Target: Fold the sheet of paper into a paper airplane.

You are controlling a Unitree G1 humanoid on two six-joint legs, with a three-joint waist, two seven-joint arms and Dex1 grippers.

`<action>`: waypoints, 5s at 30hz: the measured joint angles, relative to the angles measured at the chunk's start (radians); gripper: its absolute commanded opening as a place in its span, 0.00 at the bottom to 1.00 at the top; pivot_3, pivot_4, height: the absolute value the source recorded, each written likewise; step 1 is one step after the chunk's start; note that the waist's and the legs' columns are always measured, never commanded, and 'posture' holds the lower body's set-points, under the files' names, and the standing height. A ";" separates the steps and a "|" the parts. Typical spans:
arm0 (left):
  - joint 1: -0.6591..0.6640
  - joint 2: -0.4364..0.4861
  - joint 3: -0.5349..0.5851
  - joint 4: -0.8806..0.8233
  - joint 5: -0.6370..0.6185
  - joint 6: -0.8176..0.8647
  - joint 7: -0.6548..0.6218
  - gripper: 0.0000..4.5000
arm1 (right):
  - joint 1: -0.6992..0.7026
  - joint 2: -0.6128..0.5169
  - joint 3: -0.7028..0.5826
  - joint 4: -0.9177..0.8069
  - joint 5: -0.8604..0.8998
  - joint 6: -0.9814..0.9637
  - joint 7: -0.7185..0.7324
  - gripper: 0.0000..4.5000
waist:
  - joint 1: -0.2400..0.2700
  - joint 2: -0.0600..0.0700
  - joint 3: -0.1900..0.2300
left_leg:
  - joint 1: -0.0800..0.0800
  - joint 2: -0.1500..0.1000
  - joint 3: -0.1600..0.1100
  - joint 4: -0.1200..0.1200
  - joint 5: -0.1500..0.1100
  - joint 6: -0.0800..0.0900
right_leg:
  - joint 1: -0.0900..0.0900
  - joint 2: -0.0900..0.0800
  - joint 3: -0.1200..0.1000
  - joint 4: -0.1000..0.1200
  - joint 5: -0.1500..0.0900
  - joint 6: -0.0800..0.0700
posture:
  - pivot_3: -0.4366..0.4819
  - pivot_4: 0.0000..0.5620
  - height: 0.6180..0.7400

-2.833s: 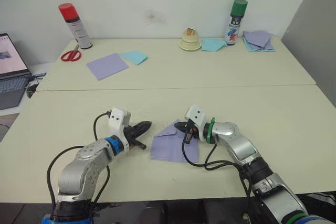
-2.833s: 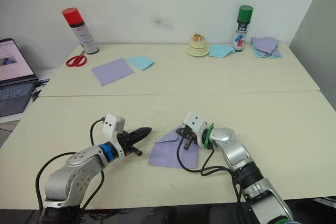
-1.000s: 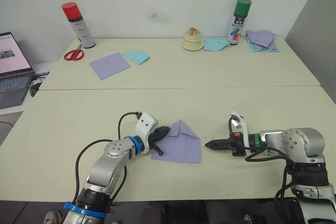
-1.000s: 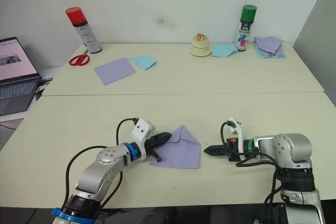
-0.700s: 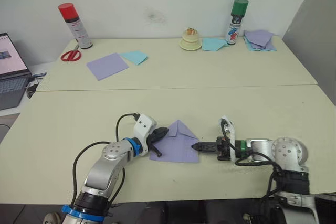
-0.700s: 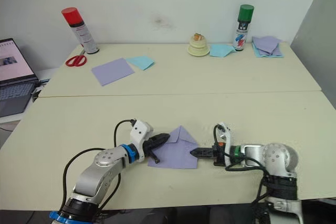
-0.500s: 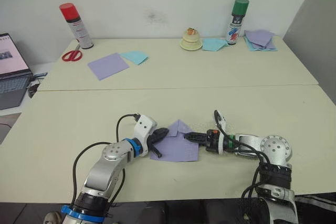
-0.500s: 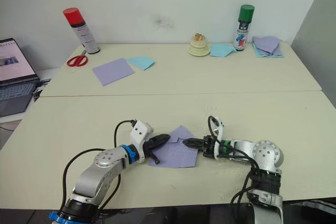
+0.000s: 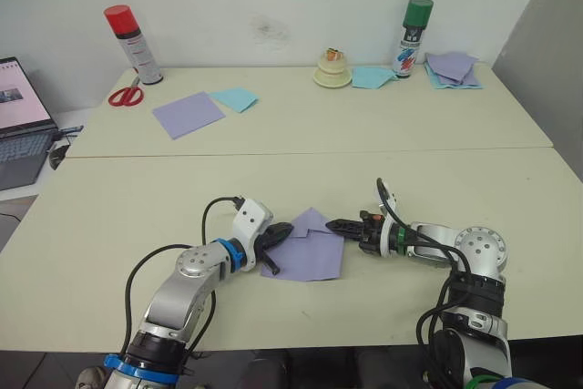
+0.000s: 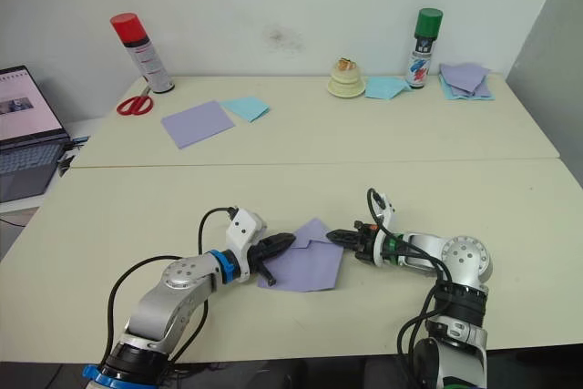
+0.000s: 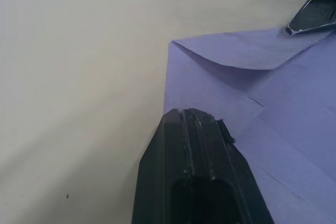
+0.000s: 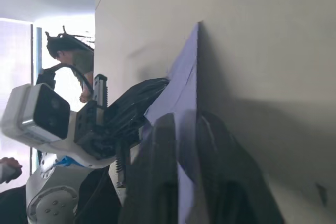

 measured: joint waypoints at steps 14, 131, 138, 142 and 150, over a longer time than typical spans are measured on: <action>-0.011 0.000 0.000 0.008 0.001 0.000 -0.005 0.00 | -0.012 -0.023 0.062 -0.018 -0.018 -0.001 -0.002 0.00 | 0.000 0.000 0.000 | -0.001 0.000 0.000 0.000 0.000 0.000 | 0.000 0.000 0.000 0.000 0.000 0.000 | 0.48 0.27 1.00; -0.130 0.202 0.061 -0.090 -0.066 0.167 -0.198 0.00 | -0.021 -0.123 0.787 0.057 -0.536 -0.786 0.513 0.00 | -0.002 -0.002 0.005 | 0.000 0.000 -0.002 -0.001 0.000 -0.001 | -0.002 0.001 0.000 -0.001 0.000 0.000 | 0.48 0.27 1.00; -0.078 0.175 -0.027 -0.029 0.016 0.072 -0.179 0.00 | -0.004 -0.142 0.774 0.036 -0.540 -0.795 0.522 0.00 | 0.003 -0.002 0.006 | -0.002 0.000 -0.003 -0.002 0.000 -0.001 | -0.003 -0.001 0.000 -0.002 0.000 0.000 | 0.48 0.27 1.00; -0.081 0.167 -0.030 0.008 0.021 0.019 -0.180 0.00 | -0.004 -0.167 0.771 0.036 -0.566 -0.829 0.536 0.00 | 0.003 -0.002 0.006 | -0.002 -0.001 -0.003 -0.001 0.000 -0.001 | -0.003 -0.001 -0.001 -0.002 0.000 0.000 | 0.48 0.27 1.00; -0.098 0.176 -0.046 0.047 0.063 -0.051 -0.201 0.00 | 0.001 -0.183 0.799 0.077 -0.643 -0.929 0.581 0.00 | 0.001 -0.002 0.006 | -0.001 0.000 -0.003 -0.002 0.000 -0.001 | -0.002 -0.001 -0.001 -0.001 0.000 0.000 | 0.48 0.27 1.00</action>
